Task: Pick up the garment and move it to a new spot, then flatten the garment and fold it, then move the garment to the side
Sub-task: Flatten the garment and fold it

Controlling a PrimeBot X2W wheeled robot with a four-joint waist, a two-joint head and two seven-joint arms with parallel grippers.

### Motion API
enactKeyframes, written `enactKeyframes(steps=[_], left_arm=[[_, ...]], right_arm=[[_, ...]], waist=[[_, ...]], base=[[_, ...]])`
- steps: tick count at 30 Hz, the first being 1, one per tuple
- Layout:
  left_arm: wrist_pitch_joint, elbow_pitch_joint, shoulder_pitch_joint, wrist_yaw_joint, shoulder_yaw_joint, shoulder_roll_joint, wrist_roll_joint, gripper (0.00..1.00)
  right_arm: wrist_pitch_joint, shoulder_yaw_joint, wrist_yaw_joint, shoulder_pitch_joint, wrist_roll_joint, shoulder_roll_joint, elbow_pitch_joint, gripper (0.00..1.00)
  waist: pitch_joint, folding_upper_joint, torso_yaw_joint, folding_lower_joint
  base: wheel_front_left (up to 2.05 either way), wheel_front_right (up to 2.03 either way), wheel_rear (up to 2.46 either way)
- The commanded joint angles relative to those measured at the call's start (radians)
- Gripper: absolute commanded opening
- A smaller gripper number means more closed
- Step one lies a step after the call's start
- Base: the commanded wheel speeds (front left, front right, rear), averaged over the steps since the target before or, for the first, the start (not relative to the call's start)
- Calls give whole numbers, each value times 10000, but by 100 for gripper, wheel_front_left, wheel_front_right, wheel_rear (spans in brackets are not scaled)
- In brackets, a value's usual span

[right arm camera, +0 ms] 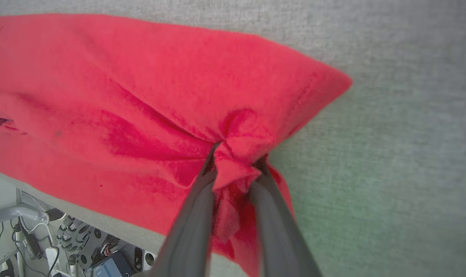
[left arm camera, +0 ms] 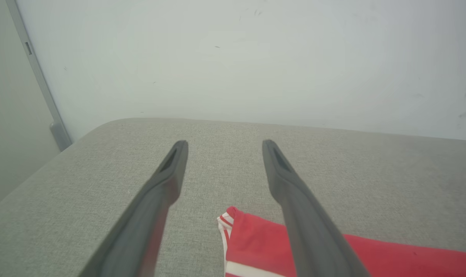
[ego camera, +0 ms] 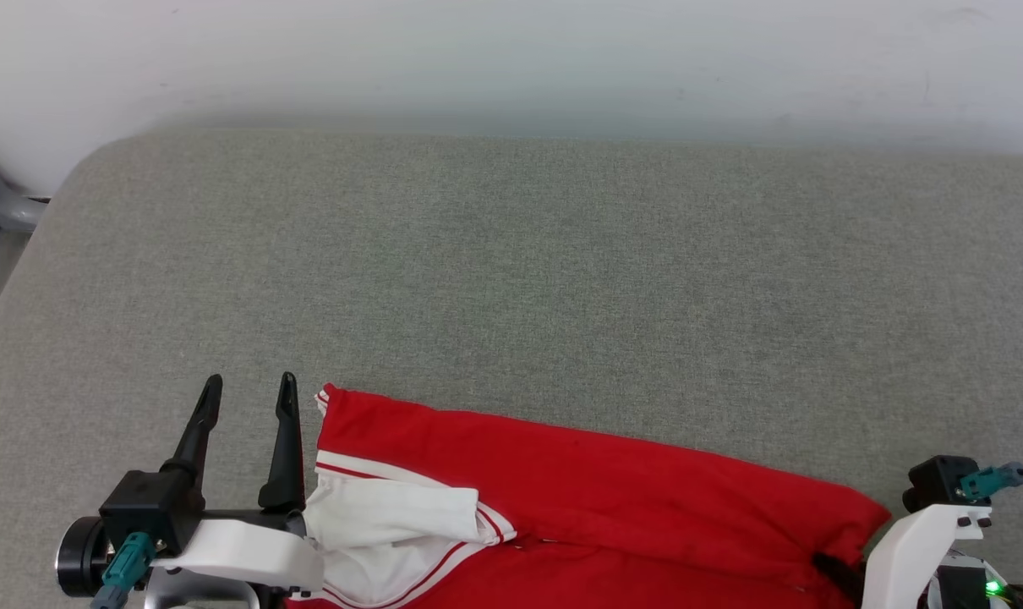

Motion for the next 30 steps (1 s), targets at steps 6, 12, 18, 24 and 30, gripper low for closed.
enactKeyframes(steps=[6, 12, 18, 24, 30], left_arm=[[-68, 128, 215, -13, -8, -83, 107, 100], [19, 151, 414, 89, -45, 1, 134, 100], [142, 21, 614, 225, -70, 72, 147, 100], [280, -119, 815, 342, -95, 155, 132, 100], [407, -203, 860, 304, -229, 249, 182, 100]], right_arm=[[-465, 297, -4, -404, 275, -245, -190, 0], [-804, 87, -7, -404, 248, -655, -671, 0], [-619, -705, -7, 24, 129, -778, -889, 0], [-361, -2136, -7, 405, 111, -873, -1079, 0], [401, -3088, -5, 338, 975, -270, -1124, 0]], waist=[[-142, -1, -101, 0], [-526, -1, -278, 0], [-810, -1, -442, 0], [-1004, -1, -607, 0], [-1091, -1, -696, 0]], base=[[0, 0, 0], [0, 0, 0], [0, 0, 0], [0, 0, 0], [0, 0, 0]])
